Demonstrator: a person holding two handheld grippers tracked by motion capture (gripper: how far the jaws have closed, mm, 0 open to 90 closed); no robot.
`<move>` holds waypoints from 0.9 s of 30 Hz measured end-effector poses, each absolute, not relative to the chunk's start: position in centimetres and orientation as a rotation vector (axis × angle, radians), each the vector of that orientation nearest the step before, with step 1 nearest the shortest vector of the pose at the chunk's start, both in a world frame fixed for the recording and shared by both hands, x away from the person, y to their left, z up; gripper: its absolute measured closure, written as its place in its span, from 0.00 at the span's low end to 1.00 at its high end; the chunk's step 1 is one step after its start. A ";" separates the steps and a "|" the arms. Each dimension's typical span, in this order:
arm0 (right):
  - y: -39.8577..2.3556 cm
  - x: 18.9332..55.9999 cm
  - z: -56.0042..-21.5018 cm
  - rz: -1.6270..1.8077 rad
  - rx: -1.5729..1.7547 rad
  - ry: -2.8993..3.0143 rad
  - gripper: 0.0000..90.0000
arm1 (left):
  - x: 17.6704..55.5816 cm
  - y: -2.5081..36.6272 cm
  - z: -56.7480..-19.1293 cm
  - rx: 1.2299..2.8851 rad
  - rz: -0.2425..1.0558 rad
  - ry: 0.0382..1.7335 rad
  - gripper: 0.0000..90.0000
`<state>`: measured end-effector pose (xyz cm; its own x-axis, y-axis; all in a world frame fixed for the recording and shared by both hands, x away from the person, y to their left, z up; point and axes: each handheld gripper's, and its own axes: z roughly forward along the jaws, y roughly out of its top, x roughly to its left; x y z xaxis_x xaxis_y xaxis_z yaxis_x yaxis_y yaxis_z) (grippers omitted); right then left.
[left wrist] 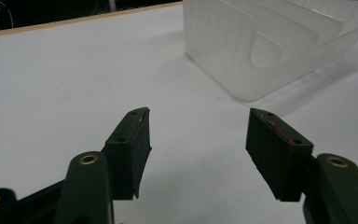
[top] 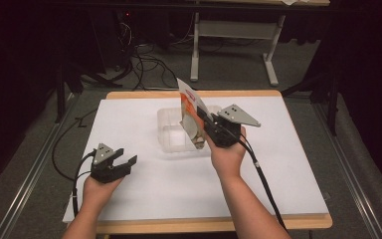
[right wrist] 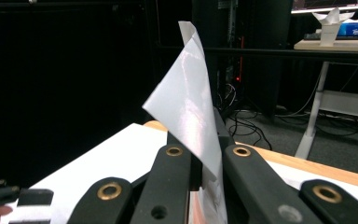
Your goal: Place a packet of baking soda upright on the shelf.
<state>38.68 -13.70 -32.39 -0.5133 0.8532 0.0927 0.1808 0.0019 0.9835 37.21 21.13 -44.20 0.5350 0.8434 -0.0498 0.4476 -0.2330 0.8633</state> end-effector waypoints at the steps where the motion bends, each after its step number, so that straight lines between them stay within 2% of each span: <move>1: -13.4 39.1 -32.4 1.564 1.072 1.720 1.00 | 37.2 21.1 -44.2 1.866 0.547 1.061 0.45; 8: -11.6 41.3 -33.1 1.581 1.091 1.718 1.00 | 37.2 21.1 -44.2 1.863 0.544 1.060 0.45; 27: -9.2 44.4 -34.5 1.567 1.127 1.716 1.00 | 37.4 21.2 -44.2 1.855 0.535 1.061 0.45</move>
